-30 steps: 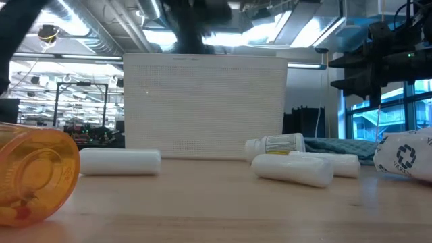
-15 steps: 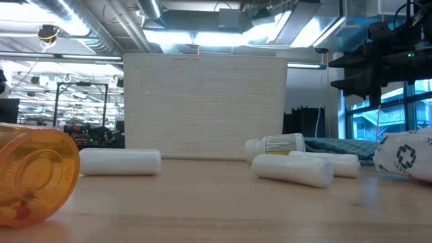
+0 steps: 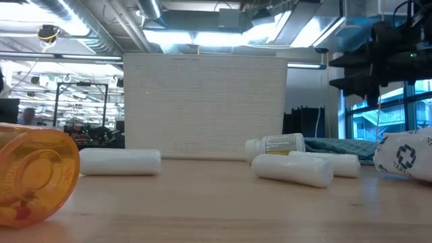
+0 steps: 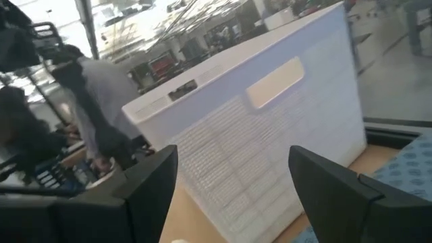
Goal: Pick & place medical supplies in basket/bin
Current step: Put the orange medicine bottle into the white bin
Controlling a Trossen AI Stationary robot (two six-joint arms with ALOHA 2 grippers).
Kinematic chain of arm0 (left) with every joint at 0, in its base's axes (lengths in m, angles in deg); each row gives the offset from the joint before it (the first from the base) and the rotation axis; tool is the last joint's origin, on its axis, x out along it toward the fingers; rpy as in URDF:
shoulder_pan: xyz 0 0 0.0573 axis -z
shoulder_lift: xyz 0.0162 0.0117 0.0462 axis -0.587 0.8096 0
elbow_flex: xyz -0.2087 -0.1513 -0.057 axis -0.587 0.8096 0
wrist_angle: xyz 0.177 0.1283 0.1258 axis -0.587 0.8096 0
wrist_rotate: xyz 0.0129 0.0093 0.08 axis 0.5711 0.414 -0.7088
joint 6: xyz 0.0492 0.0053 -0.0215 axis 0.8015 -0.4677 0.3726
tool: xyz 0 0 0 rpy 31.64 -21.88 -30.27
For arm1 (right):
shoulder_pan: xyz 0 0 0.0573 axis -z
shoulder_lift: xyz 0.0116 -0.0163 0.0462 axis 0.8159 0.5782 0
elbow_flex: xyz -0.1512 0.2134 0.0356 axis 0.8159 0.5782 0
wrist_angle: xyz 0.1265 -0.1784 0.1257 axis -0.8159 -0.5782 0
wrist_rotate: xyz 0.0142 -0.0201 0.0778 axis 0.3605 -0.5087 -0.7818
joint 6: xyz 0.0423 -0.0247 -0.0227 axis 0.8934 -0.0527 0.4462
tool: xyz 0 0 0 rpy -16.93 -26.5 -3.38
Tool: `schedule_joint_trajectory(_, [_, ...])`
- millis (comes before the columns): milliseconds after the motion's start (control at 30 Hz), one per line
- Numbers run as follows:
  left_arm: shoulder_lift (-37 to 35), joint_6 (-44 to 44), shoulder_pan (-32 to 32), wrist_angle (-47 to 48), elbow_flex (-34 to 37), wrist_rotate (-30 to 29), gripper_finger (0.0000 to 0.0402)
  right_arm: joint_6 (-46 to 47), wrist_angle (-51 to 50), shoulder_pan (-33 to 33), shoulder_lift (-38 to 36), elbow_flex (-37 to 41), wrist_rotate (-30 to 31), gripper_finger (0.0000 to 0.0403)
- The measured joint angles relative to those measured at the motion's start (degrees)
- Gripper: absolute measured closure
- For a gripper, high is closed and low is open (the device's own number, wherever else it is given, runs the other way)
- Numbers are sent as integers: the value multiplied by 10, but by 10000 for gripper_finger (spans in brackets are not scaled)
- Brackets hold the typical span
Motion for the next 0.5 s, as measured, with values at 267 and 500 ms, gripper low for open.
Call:
schedule_joint_trajectory(267, [-18,-48,116,-288,156,-18,263,-33,-3,0,0,0,-15,118])
schedule_joint_trajectory(500, [56,-47,210,-316,204,-79,263,-33,-3,0,0,0,-15,118])
